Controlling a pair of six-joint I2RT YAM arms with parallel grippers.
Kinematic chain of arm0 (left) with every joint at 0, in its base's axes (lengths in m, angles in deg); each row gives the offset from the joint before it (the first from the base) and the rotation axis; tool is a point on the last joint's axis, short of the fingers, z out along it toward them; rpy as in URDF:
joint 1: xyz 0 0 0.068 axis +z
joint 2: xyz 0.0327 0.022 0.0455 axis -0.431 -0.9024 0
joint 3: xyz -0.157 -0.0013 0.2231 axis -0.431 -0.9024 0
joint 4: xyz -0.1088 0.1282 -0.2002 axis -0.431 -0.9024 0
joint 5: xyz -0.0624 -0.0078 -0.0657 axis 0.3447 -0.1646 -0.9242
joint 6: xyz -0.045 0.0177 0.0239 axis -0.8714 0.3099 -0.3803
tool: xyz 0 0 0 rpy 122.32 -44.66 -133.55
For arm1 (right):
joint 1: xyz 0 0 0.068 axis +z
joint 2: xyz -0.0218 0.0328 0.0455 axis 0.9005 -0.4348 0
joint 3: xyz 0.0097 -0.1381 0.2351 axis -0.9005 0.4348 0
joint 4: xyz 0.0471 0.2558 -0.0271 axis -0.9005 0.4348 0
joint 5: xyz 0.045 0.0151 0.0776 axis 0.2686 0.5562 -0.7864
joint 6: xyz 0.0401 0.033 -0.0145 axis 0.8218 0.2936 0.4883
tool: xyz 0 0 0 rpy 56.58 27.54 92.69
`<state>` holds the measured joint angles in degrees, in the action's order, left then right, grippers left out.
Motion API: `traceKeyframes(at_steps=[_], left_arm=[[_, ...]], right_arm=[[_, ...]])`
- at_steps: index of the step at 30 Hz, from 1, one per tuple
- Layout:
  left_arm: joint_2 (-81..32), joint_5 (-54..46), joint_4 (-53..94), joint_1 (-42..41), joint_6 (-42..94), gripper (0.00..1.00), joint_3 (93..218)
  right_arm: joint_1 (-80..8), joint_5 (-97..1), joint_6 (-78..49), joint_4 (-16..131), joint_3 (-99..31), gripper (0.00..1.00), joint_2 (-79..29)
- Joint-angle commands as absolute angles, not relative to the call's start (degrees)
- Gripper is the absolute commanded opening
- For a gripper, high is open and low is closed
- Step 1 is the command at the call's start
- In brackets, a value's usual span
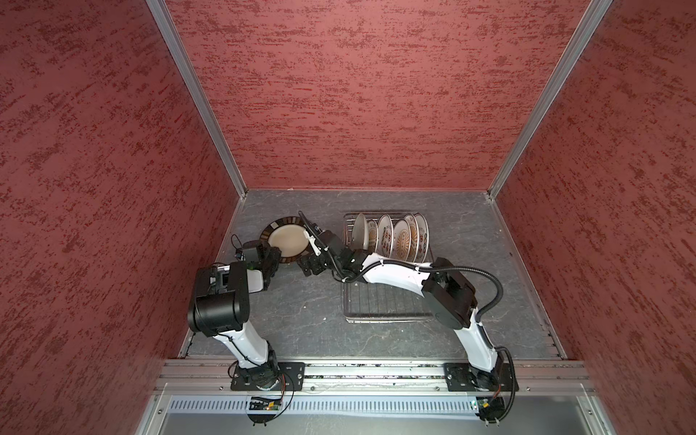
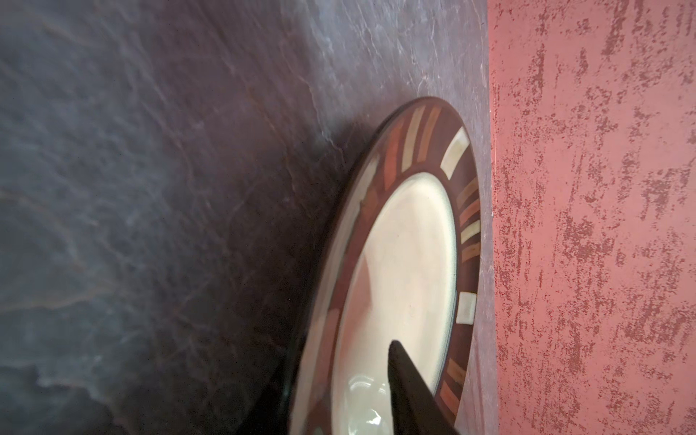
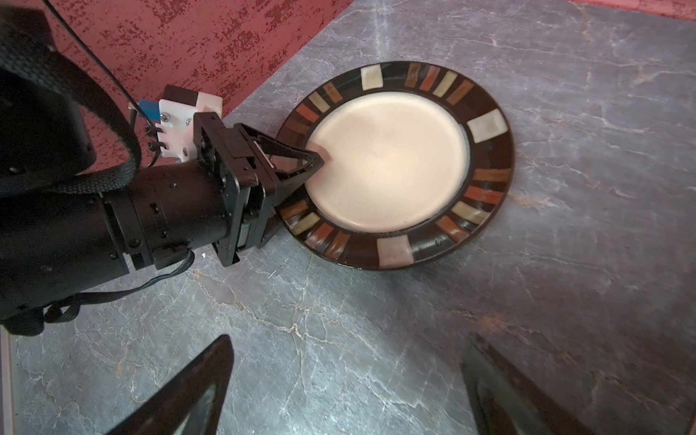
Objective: Unload the plates from the dish rack
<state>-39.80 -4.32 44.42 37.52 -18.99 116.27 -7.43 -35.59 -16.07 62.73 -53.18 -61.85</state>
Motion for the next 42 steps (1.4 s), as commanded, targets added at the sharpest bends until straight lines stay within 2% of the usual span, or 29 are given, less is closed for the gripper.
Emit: traceKeyframes(at_steps=[1,6,8,9,13,20,23,37,42], left_arm=[[-39.7,-4.3,45.2,37.8,-17.8,0.42,116.8],[-38.9,-4.4,45.6,38.1,-17.6,0.54,116.1],[-38.6,-4.6,45.6,38.3,-17.6,0.55,116.0],[-38.5,-4.5,45.3,38.4,-17.6,0.64,116.0],[-38.5,-5.3,45.8,38.4,-17.1,0.77,115.8],[-37.4,-4.6,46.4,38.6,-17.0,0.9,114.7],[-35.8,-3.6,45.8,38.7,-17.0,1.0,114.1],[-23.8,1.5,35.7,39.5,-16.2,1.0,110.8],[-17.4,4.5,32.1,39.2,-16.4,0.99,108.6]], right_arm=[[-7.3,-34.9,-16.3,62.0,-53.8,0.95,-60.5],[-7.3,-34.9,-16.2,61.7,-53.1,0.95,-60.0],[-7.2,-34.7,-16.3,61.7,-53.0,0.95,-59.7],[-7.2,-34.7,-16.3,61.7,-52.8,0.95,-59.5],[-7.3,-34.5,-16.4,61.1,-51.7,0.95,-58.4],[-7.3,-34.2,-17.0,61.0,-51.5,0.95,-57.9],[-7.2,-34.2,-17.7,61.2,-51.6,0.95,-57.4],[-6.7,-33.3,-23.3,60.1,-47.4,0.97,-48.5],[-6.2,-29.3,-27.2,62.9,-48.6,0.98,-45.5]])
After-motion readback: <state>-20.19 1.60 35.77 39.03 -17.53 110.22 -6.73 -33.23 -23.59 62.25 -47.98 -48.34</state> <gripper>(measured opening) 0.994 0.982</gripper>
